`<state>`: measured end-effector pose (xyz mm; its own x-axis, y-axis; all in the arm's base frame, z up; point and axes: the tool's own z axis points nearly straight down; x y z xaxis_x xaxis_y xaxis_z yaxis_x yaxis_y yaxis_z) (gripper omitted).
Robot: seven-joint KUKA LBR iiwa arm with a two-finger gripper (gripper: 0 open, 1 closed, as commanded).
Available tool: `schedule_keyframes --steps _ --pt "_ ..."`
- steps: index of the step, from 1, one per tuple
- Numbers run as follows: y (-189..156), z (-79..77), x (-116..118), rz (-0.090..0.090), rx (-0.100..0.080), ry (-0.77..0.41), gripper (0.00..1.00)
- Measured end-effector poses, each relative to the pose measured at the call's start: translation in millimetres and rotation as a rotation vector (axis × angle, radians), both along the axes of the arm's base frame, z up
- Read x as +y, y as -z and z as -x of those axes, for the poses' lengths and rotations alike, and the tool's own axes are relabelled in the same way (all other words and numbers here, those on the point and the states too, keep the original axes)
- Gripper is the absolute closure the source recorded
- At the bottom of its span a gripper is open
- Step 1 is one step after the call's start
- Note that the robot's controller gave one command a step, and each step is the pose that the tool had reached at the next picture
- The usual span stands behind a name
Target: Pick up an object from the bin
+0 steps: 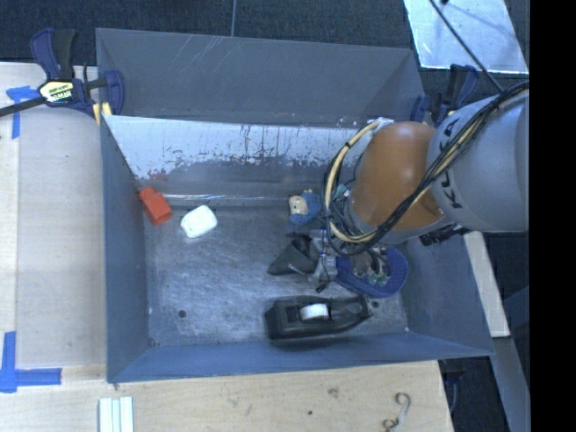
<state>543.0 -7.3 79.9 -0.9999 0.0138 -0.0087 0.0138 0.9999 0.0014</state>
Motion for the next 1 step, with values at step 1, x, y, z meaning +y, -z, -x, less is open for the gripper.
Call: schedule_keyframes --steps 1 --pt "-145.5 -10.3 -13.2 0.004 -0.004 -0.168 1.0"
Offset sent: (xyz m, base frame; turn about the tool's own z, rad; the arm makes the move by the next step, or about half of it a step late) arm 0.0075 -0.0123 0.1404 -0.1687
